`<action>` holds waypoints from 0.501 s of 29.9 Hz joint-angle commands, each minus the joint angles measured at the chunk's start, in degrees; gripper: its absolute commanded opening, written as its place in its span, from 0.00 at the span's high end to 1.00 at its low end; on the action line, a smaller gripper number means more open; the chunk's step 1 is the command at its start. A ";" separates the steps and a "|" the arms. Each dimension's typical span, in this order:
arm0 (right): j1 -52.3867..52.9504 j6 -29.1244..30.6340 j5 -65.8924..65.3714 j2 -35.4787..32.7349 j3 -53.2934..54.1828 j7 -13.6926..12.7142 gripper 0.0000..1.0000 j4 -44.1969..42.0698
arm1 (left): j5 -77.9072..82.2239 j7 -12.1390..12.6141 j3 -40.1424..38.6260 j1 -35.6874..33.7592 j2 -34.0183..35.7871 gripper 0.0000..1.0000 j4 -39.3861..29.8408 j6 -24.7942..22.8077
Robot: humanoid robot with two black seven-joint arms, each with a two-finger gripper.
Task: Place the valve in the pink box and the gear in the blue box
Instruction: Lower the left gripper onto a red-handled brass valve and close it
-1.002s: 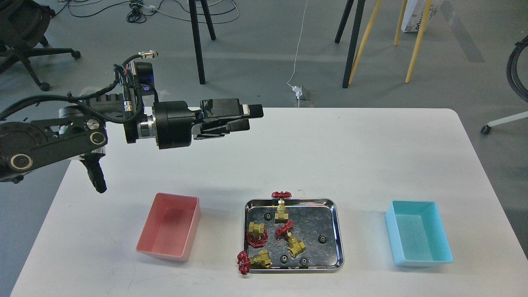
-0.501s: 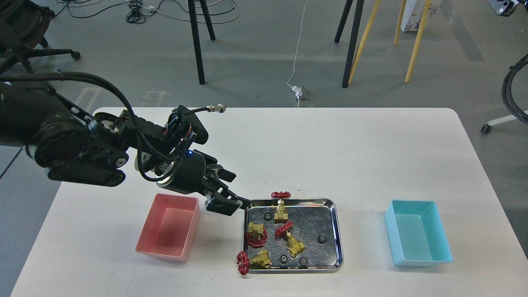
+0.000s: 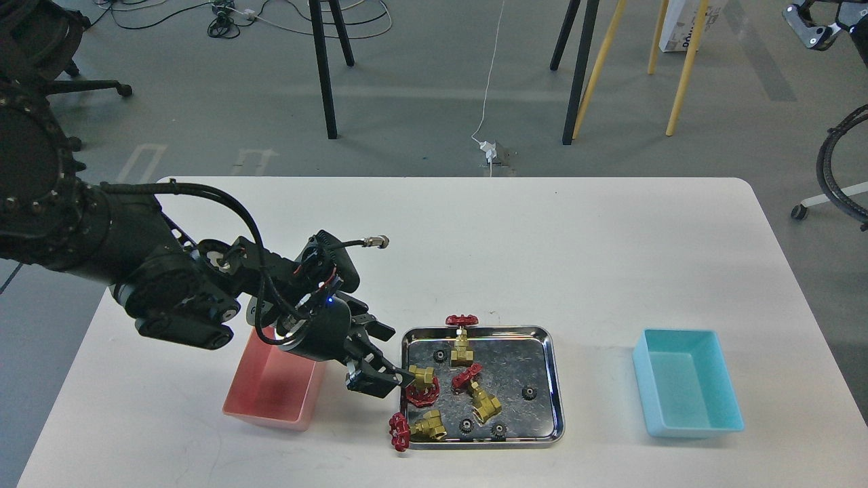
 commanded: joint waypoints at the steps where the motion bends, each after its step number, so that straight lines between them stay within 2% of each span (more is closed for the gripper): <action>1: -0.10 0.00 -0.05 0.10 -0.02 -0.01 0.01 -0.01 | -0.26 0.00 -0.21 1.19 -0.23 0.15 0.11 0.84; 15: 0.07 0.00 0.04 -0.42 0.07 -0.01 0.01 0.43 | -1.58 0.00 -0.47 4.36 -3.84 0.15 3.88 1.11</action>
